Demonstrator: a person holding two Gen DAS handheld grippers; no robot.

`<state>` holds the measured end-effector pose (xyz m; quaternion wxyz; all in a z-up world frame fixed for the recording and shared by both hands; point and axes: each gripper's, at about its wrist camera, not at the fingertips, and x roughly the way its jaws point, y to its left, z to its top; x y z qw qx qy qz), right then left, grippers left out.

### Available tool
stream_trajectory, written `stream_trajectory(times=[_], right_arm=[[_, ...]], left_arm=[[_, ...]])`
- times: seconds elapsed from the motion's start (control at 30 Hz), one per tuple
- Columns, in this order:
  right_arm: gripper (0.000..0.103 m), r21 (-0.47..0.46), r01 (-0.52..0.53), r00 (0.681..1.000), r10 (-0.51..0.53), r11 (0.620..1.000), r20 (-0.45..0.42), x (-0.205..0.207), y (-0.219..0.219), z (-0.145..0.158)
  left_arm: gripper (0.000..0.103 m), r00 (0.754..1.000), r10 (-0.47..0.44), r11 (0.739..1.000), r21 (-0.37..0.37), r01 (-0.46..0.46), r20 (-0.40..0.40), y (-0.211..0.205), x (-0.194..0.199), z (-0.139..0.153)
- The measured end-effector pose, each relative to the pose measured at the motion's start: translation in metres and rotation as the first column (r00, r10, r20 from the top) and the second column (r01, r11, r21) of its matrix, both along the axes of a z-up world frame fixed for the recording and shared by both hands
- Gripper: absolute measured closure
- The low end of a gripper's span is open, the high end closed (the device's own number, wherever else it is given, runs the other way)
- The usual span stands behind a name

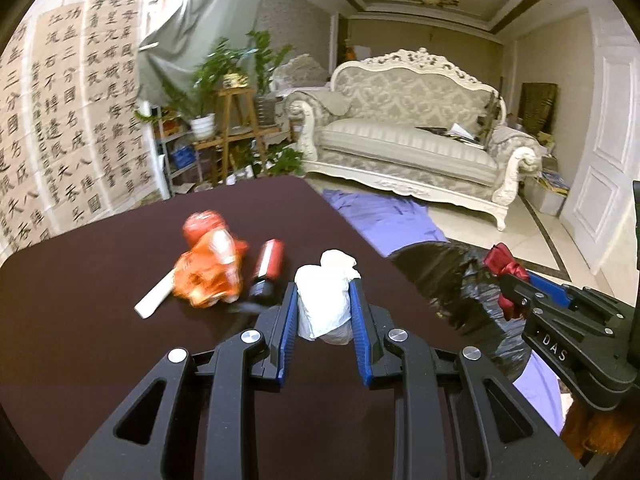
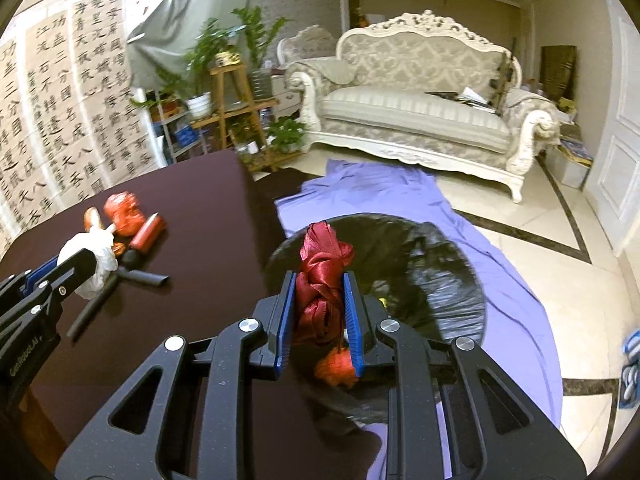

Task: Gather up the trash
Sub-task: 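Carry the tissue and red cloth over the black bag with both tools, then open both tools to drop the tissue and cloth into the bag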

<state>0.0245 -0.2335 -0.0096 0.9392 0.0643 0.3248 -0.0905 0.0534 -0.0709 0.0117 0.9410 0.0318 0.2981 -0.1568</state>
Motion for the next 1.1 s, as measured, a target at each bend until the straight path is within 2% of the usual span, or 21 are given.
stream_trajectory(times=[0.27,0.63,1.03,1.1], right_arm=[[0.080,-0.002,0.043,0.999,-0.043,0.999,0.010,0.005,-0.030,-0.005],[0.080,0.012,0.067,0.998,-0.067,0.998,-0.004,0.019,-0.061,-0.018],[0.080,0.036,0.084,0.996,-0.083,0.996,-0.030,0.031,-0.078,-0.030],[0.079,0.041,0.085,0.996,-0.084,0.996,-0.031,0.033,-0.080,-0.032]], left_arm=[[0.077,0.999,-0.049,0.998,0.033,0.049,0.016,-0.041,0.014,-0.003],[0.077,0.997,-0.073,0.994,0.086,0.073,0.001,-0.084,0.038,-0.016],[0.076,0.994,-0.093,0.986,0.130,0.099,-0.054,-0.110,0.053,-0.032],[0.068,0.994,-0.089,0.987,0.128,0.098,-0.069,-0.111,0.056,-0.033]])
